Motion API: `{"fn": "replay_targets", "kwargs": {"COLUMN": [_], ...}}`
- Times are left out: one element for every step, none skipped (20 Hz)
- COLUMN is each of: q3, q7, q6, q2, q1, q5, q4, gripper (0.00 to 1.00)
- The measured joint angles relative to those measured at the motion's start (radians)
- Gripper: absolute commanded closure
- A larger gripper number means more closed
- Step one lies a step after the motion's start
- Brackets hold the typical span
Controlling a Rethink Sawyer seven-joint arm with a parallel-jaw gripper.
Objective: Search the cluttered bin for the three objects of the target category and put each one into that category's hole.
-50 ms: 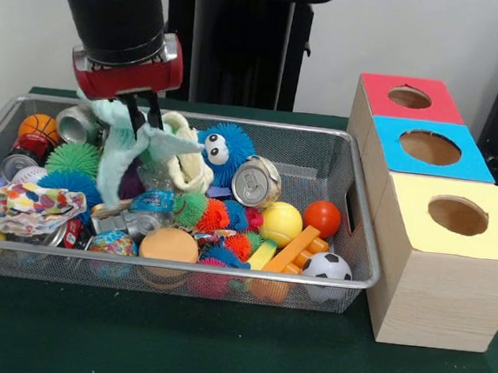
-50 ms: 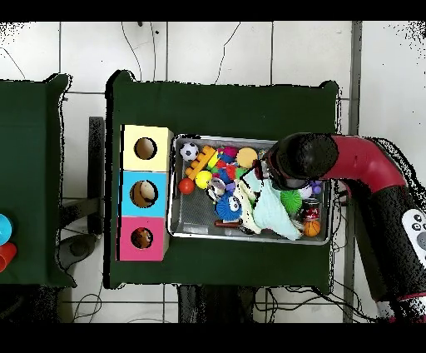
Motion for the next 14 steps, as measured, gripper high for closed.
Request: {"fn": "replay_targets", "kwargs": {"q3": [0.000, 0.000, 0.000, 0.000, -0.001, -0.001, -0.001, -0.002, -0.004, -0.008, -0.009, -0.011, -0.013, -0.016], "q7": [0.000, 0.000, 0.000, 0.000, 0.000, 0.000, 0.000, 0.000, 0.000, 0.000, 0.000, 0.000, 0.000, 0.001], "q6": [0.000, 0.000, 0.000, 0.001, 0.001, 0.002, 0.002, 0.004, 0.006, 0.009, 0.010, 0.011, 0.012, 0.012], "q2": [-0.005, -0.020, -0.027, -0.035, -0.043, -0.050, -0.055, -0.062, -0.074, -0.087, -0.092, -0.099, -0.106, -0.112], "q1": [0.003, 0.012, 0.017, 0.022, 0.027, 0.033, 0.037, 0.044, 0.056, 0.075, 0.082, 0.094, 0.106, 0.120], "q5": [0.003, 0.012, 0.017, 0.024, 0.031, 0.038, 0.045, 0.054, 0.071, 0.095, 0.103, 0.117, 0.130, 0.145], "q4": [0.000, 0.002, 0.004, 0.007, 0.010, 0.013, 0.016, 0.020, 0.027, 0.036, 0.039, 0.045, 0.050, 0.055], "gripper": [1.00, 1.00, 1.00, 1.00, 1.00, 1.00, 1.00, 1.00, 1.00, 1.00, 1.00, 1.00, 1.00, 1.00]}}
